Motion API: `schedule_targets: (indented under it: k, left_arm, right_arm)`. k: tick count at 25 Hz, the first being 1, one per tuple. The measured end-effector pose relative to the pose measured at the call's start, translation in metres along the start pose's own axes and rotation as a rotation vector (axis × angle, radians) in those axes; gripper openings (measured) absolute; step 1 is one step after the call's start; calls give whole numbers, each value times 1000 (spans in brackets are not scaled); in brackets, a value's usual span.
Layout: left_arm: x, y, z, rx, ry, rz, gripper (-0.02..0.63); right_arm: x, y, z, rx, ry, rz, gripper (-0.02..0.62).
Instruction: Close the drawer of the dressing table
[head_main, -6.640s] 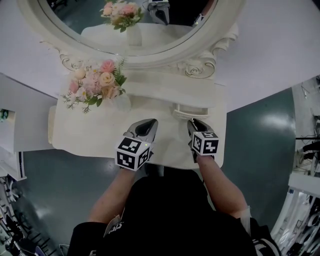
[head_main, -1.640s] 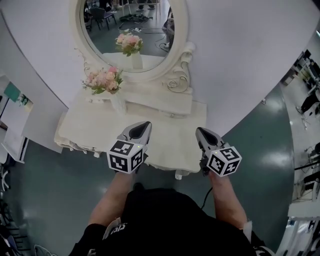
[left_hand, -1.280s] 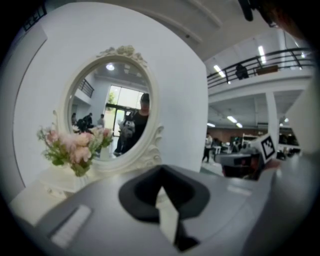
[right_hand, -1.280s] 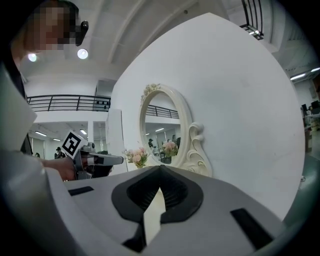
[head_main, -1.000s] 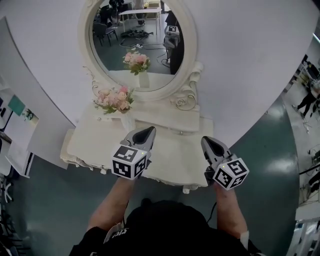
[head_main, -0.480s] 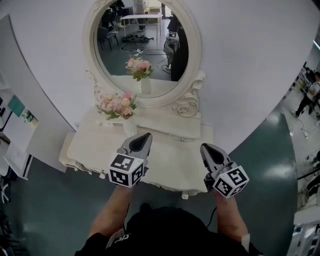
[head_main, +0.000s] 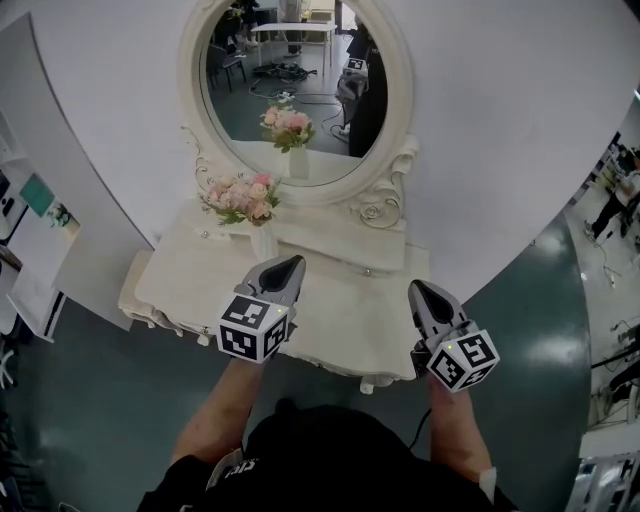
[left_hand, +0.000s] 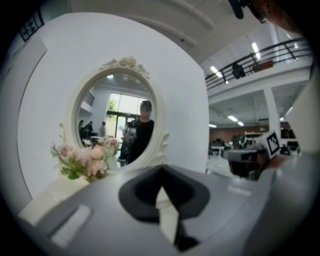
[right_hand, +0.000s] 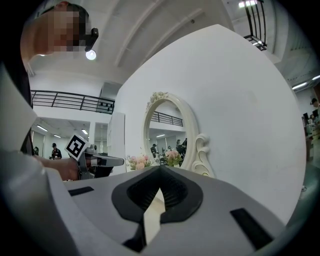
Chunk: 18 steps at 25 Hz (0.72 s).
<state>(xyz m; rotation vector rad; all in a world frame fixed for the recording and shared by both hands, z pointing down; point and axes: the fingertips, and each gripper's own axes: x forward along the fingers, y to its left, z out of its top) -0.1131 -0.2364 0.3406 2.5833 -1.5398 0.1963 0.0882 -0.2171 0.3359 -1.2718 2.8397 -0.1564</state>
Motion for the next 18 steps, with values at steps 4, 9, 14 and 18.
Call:
schedule_targets:
  k: [4,9,14,18]
  left_arm:
    - [1,-3,-1,1,1,-4,9]
    - [0,-5,-3,1,9,-8,9]
    - [-1,-6,-4,-6,9,-11,9]
    - [-2,-7,-5,-7,10,-12,9]
  right_arm:
    - [2,2,-2,8,1,10,-8]
    - [1,4,-4,22,0,14,-8]
    - [0,6,-5,29,2,21,-8]
    - [1,9,-5,35,4,28,-8]
